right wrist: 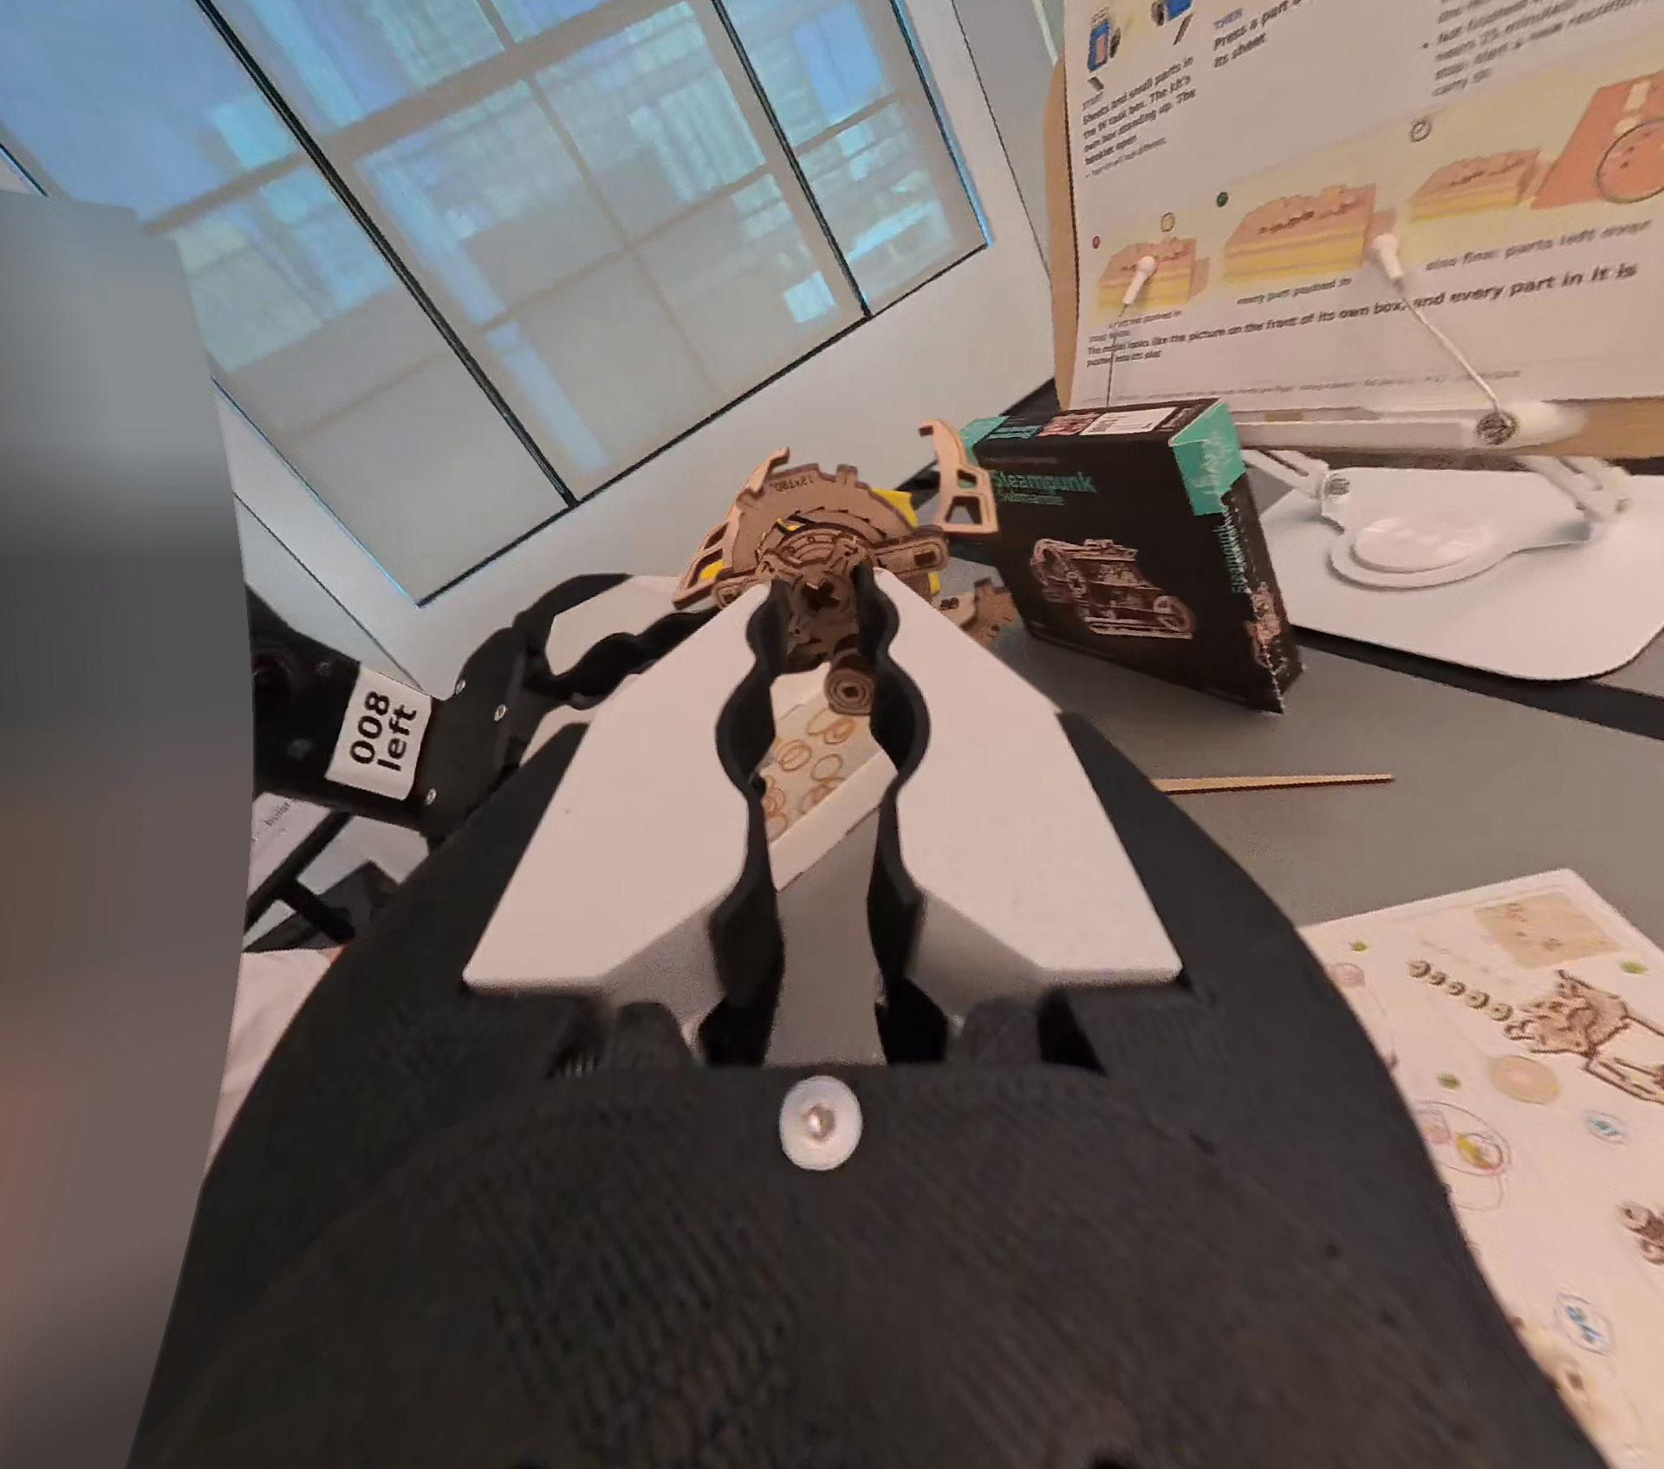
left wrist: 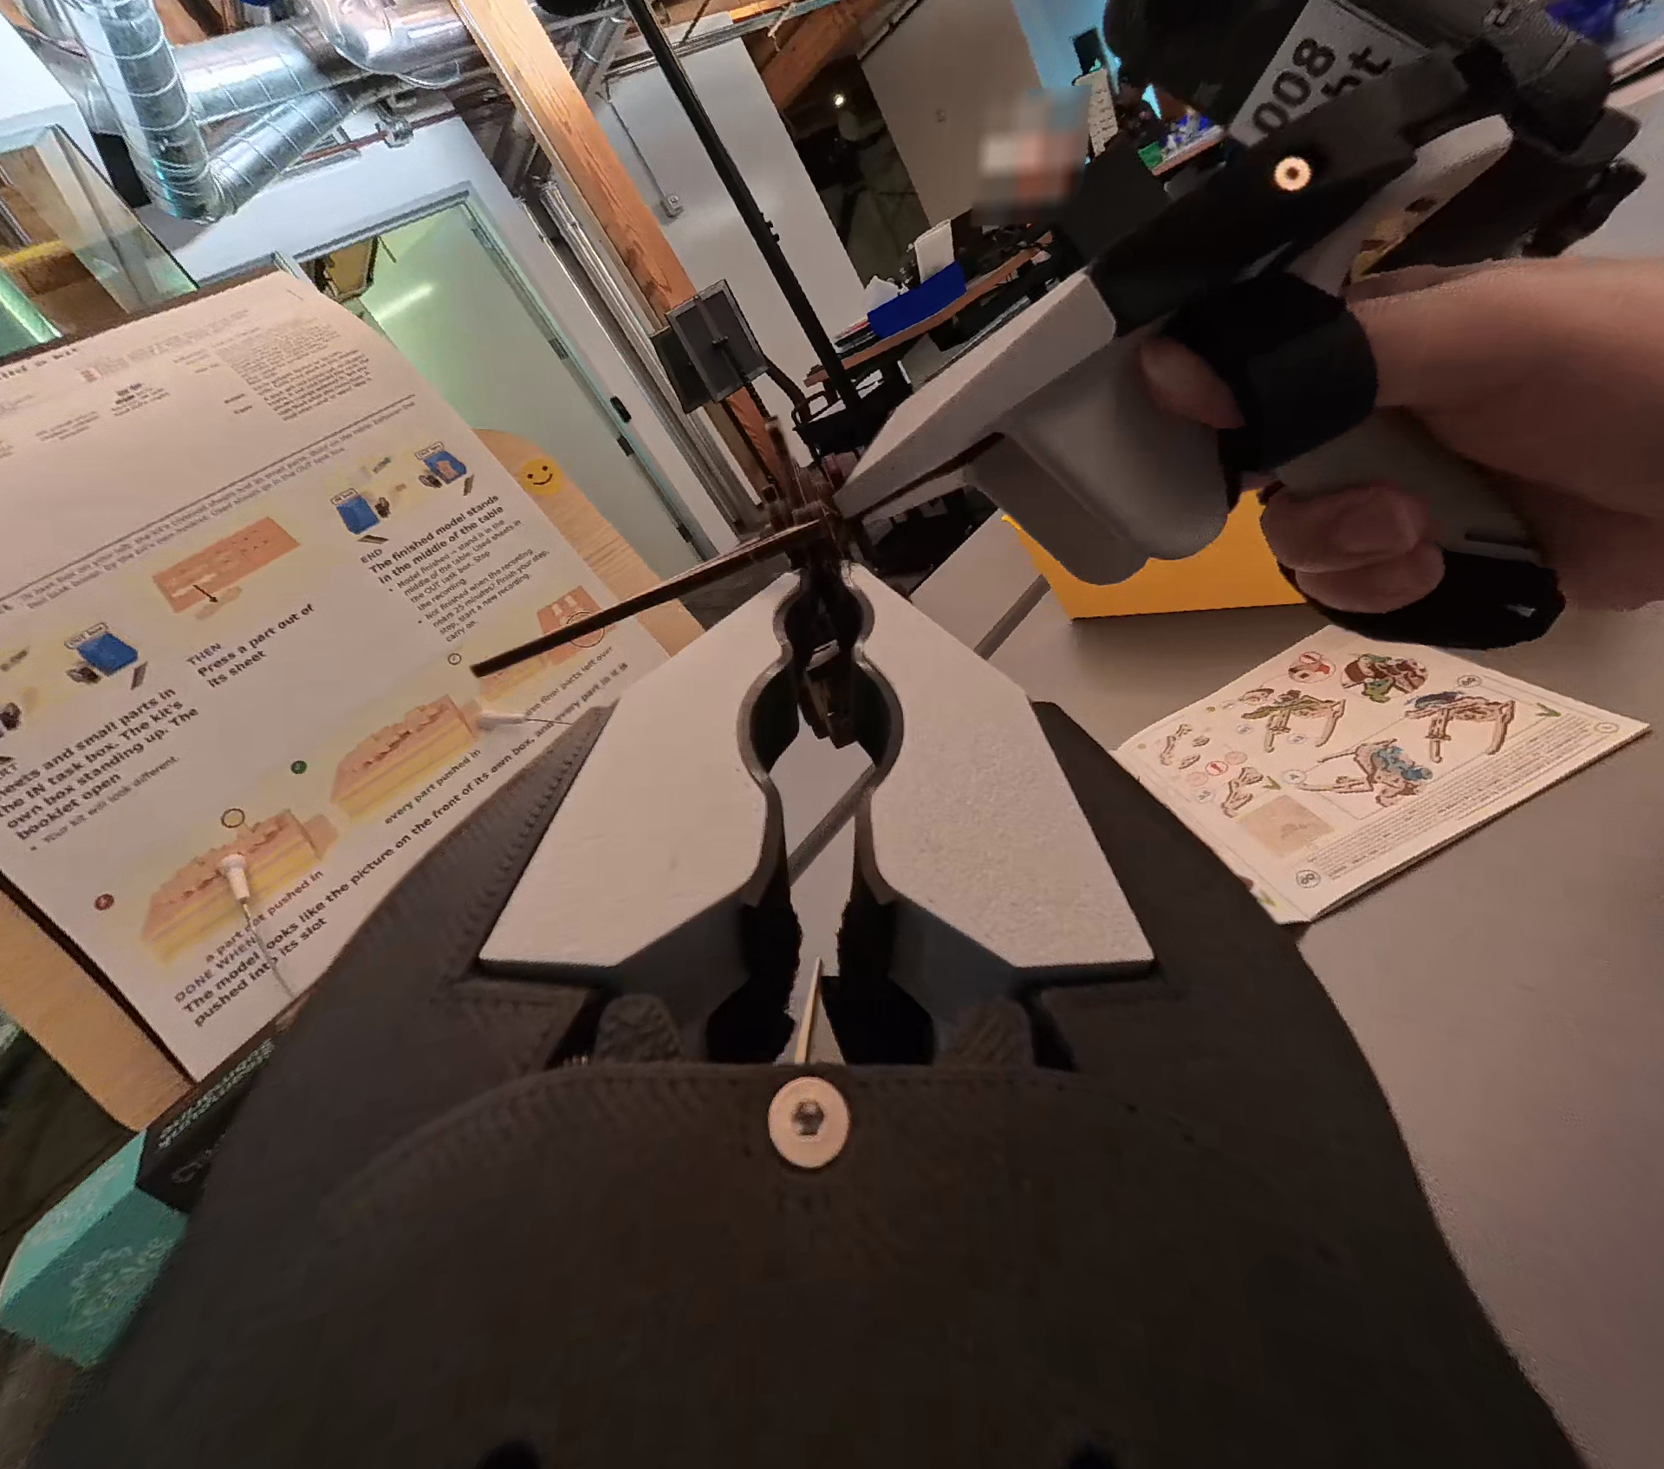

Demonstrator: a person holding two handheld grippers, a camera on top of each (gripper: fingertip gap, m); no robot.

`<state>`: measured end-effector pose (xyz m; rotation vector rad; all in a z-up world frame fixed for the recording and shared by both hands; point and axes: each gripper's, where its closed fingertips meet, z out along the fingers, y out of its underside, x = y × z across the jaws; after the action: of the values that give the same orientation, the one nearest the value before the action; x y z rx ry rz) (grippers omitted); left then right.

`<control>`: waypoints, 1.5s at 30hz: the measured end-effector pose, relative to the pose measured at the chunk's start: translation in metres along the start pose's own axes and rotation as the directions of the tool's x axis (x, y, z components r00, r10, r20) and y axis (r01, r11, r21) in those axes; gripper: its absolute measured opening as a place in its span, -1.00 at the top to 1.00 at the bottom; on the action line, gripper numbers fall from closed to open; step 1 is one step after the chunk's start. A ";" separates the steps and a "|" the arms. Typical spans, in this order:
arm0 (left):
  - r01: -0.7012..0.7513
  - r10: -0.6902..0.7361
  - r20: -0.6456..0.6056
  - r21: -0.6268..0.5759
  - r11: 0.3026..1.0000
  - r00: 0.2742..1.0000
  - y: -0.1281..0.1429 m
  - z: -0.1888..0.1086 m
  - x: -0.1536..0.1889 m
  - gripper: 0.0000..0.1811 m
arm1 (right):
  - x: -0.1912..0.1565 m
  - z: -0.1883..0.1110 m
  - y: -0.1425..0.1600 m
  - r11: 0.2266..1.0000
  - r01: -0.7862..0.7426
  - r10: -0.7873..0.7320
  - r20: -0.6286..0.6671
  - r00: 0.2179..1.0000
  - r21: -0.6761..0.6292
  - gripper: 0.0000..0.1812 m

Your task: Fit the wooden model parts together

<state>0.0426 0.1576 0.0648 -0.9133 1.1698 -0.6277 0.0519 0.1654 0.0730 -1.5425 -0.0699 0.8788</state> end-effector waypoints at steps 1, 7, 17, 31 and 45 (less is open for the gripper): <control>-0.008 0.009 0.002 -0.006 1.000 1.000 0.001 0.000 0.000 0.99 | 0.001 0.000 0.001 1.000 -0.014 0.014 0.004 1.000 0.001 0.86; -0.050 0.051 0.006 -0.006 0.999 0.999 0.002 0.000 0.001 0.99 | 0.002 0.000 0.002 0.990 -0.141 0.141 0.050 0.989 0.009 0.86; -0.195 0.194 0.049 0.022 0.981 0.980 -0.005 -0.003 0.000 1.00 | -0.006 -0.001 0.000 0.910 -0.414 0.400 0.228 0.888 0.015 0.86; -0.244 0.241 0.051 0.050 0.969 0.969 -0.005 -0.005 -0.002 1.00 | -0.008 0.000 0.001 0.697 -0.716 0.663 0.415 0.623 -0.040 0.85; -0.408 0.394 0.173 0.055 0.911 0.903 -0.014 -0.012 -0.008 1.00 | -0.020 0.001 -0.004 0.858 -0.514 0.459 0.438 0.773 0.009 0.71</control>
<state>0.0296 0.1534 0.0791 -0.6062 1.1329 -0.2631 0.0393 0.1562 0.0863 -1.2366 0.0824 1.6018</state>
